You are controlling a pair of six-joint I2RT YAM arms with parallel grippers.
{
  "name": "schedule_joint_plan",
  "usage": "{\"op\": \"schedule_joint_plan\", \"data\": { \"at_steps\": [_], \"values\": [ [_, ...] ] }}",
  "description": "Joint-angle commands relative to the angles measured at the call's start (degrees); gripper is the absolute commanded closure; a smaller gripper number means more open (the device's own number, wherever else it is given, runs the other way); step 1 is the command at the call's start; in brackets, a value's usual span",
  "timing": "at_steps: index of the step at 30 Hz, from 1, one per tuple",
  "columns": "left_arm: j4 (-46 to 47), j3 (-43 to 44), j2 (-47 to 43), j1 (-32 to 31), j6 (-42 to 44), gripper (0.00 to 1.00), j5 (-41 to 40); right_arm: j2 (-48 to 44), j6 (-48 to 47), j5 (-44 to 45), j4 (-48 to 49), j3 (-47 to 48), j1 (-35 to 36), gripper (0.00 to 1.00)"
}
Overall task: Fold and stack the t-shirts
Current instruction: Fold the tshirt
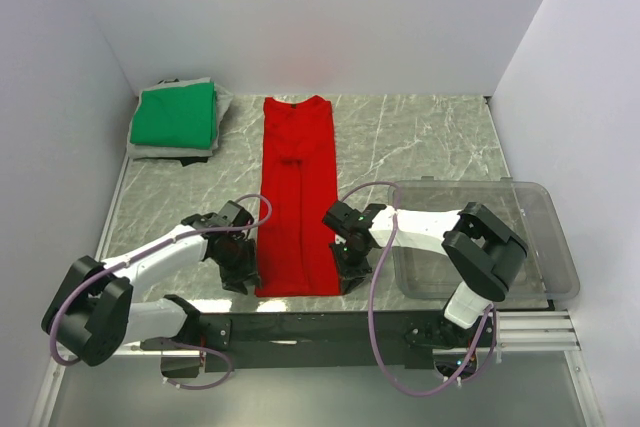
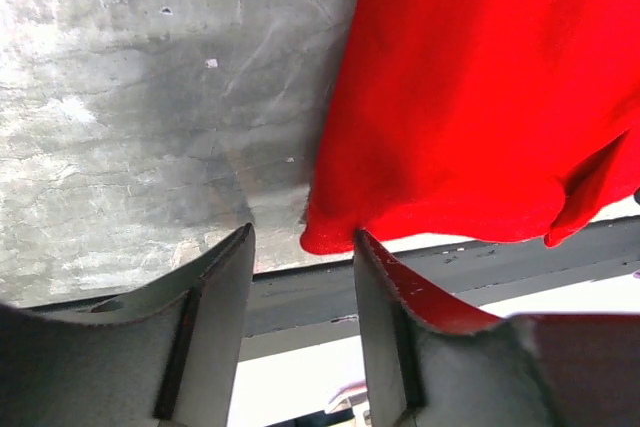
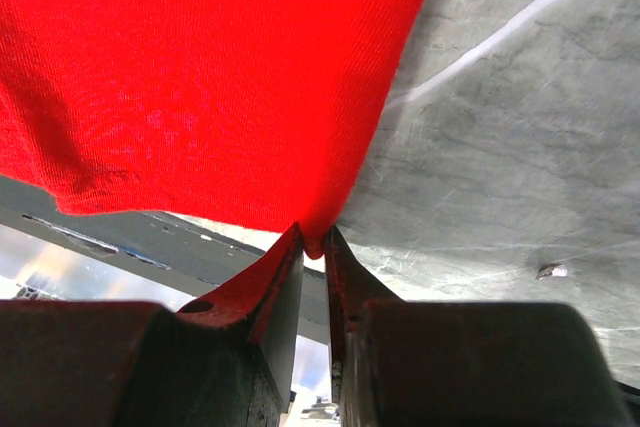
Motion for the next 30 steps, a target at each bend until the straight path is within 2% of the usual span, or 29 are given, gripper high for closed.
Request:
{"op": "schedule_joint_plan", "data": {
  "at_steps": [1,15,21,24,27,30],
  "values": [
    [1.10,-0.06,0.27,-0.50,-1.36,0.51,0.35,1.61,-1.08,1.41,-1.26,0.34,0.61,0.79],
    [2.07,1.17,4.04,-2.44,-1.00,0.67,-0.09,1.78,-1.00,1.24,-1.17,0.69,0.70,0.79],
    [2.25,2.05,6.94,-3.05,-0.56,0.78,-0.44,1.61,-1.00,1.15,-1.53,0.87,0.70,0.80],
    [2.33,2.40,7.74,-3.32,-0.56,0.90,-0.79,1.35,-1.08,0.97,-1.79,0.87,0.70,0.80],
    [2.42,2.49,7.30,-3.32,-0.65,0.98,-1.06,1.08,-1.17,0.80,-2.14,1.31,0.61,0.82],
    [2.25,2.49,6.42,-3.32,-0.91,1.00,-1.41,0.99,-1.35,0.71,-2.66,2.01,0.70,0.87]
  ]
}}
